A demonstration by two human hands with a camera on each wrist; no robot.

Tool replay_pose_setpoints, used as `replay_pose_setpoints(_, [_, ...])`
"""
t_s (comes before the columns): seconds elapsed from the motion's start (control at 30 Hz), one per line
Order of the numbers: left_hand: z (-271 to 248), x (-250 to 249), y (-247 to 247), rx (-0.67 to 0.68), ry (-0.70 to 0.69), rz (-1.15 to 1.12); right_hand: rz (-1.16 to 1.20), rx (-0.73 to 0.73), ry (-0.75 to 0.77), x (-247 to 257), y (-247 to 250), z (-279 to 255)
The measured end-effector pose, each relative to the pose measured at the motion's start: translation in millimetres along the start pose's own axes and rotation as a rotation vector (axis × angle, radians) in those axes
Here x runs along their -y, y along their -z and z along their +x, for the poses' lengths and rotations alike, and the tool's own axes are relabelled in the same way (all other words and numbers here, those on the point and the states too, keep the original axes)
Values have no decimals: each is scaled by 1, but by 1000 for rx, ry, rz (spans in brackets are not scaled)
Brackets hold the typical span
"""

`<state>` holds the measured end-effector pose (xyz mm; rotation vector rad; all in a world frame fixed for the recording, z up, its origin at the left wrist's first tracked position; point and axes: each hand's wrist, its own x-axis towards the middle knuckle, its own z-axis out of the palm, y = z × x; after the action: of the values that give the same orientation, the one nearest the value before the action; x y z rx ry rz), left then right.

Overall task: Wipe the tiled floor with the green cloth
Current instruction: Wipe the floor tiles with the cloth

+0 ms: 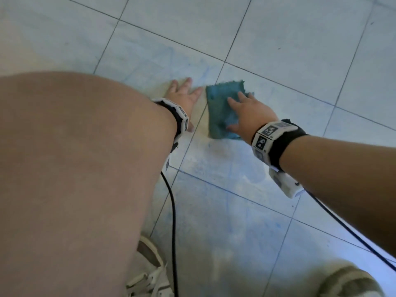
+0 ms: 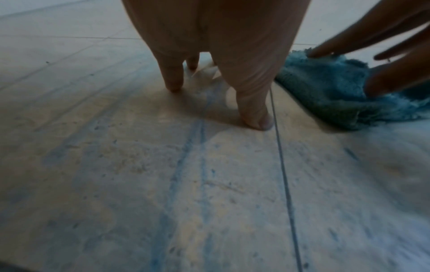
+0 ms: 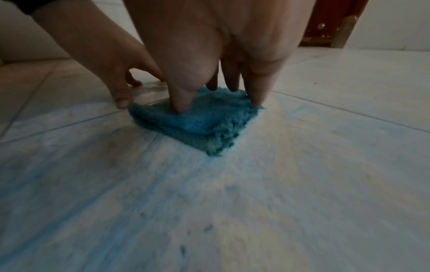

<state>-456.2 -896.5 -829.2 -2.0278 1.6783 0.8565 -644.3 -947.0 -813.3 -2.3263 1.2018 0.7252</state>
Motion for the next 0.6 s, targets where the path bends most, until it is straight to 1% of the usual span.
replay_pose_setpoints(0.07, [0,0,0,-2,1,-4,-12,47,-24,2,-6,-1])
replay_pose_setpoints(0.1, [0,1,0,-6,1,-6,-32,43,-17,5,-9,0])
replay_pose_setpoints(0.2, [1,5,-3,-8,-15,-13,-188,-77,55,15,-14,2])
replay_pose_setpoints(0.23, [1,5,-4,-10,-15,-13,-202,-98,90,17,-15,4])
replay_pose_setpoints(0.27, [1,5,-3,-12,-16,-16,-165,-79,113,19,-15,6])
replay_pose_setpoints(0.33, [4,4,-3,-11,-15,-28,-52,7,117,20,-15,8])
replay_pose_setpoints(0.37, [5,4,-4,-12,-15,-32,-13,21,118,20,-16,10])
replay_pose_setpoints(0.47, [7,7,-9,-26,-15,-48,50,-12,133,20,-17,14])
replay_pose_setpoints(0.53, [7,8,-8,-28,-18,-56,59,-47,97,21,-15,18])
replay_pose_setpoints(0.6, [7,7,-7,-16,-15,-49,59,-36,59,21,-16,24])
